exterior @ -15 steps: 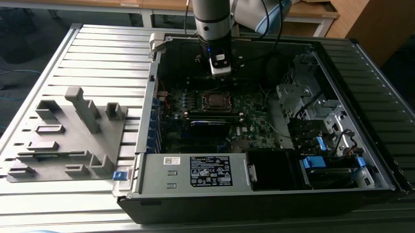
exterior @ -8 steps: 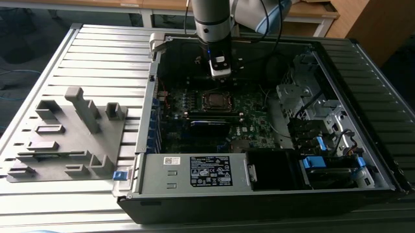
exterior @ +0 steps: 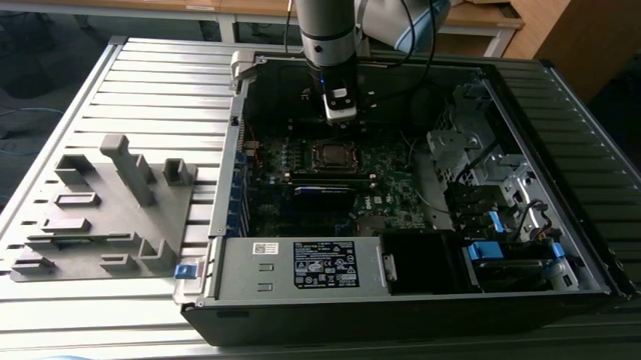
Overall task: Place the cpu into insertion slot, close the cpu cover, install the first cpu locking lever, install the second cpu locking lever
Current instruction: 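Install the first cpu locking lever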
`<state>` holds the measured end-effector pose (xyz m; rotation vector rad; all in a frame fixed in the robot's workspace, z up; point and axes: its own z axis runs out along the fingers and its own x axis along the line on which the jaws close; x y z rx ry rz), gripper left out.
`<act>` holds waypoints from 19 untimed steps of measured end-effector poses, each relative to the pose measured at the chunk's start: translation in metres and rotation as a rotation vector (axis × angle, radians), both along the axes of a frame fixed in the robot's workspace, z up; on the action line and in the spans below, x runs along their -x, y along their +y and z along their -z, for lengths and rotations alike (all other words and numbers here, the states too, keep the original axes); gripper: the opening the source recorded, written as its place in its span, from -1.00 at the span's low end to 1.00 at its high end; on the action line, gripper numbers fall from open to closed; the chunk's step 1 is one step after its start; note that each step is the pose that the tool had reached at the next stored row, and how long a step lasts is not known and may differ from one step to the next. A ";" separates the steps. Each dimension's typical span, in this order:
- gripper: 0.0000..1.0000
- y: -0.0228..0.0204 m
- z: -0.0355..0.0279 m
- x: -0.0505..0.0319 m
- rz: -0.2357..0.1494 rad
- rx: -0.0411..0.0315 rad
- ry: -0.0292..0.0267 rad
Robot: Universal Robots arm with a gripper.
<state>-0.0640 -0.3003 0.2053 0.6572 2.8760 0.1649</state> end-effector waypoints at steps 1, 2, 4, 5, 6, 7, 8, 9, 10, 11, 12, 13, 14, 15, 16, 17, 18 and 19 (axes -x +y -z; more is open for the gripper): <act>-0.79 0.0000 0.0000 0.0000 0.000 -0.0001 -0.0001; -0.79 0.0003 0.0001 -0.0001 0.000 -0.0002 -0.0002; -0.79 0.0006 0.0000 0.0000 0.000 0.0000 0.0000; -0.79 0.0007 0.0000 0.0000 0.000 -0.0001 -0.0001; -0.79 0.0007 0.0000 0.0000 0.001 -0.0002 -0.0001; -0.79 0.0008 0.0000 -0.0002 0.003 -0.0001 -0.0001; -0.79 0.0008 0.0001 -0.0004 0.006 -0.0001 -0.0001; -0.79 0.0009 0.0001 -0.0004 0.010 -0.0002 -0.0001; -0.79 0.0009 0.0000 -0.0004 0.013 -0.0002 0.0000; -0.79 0.0009 0.0000 -0.0004 0.013 -0.0001 -0.0001; -0.79 0.0009 0.0000 -0.0004 0.013 -0.0001 -0.0001; -0.79 0.0009 0.0000 -0.0004 0.013 -0.0001 -0.0001; -0.79 0.0009 0.0000 -0.0004 0.014 0.0000 -0.0001; -0.79 0.0007 0.0000 -0.0005 0.014 0.0000 0.0000; -0.79 0.0004 0.0000 -0.0006 0.014 0.0002 0.0000; -0.79 -0.0020 0.0005 -0.0009 0.017 0.0005 -0.0001; -0.79 -0.0032 0.0011 -0.0009 0.018 0.0009 -0.0002; -0.79 -0.0032 0.0011 -0.0009 0.019 0.0010 -0.0001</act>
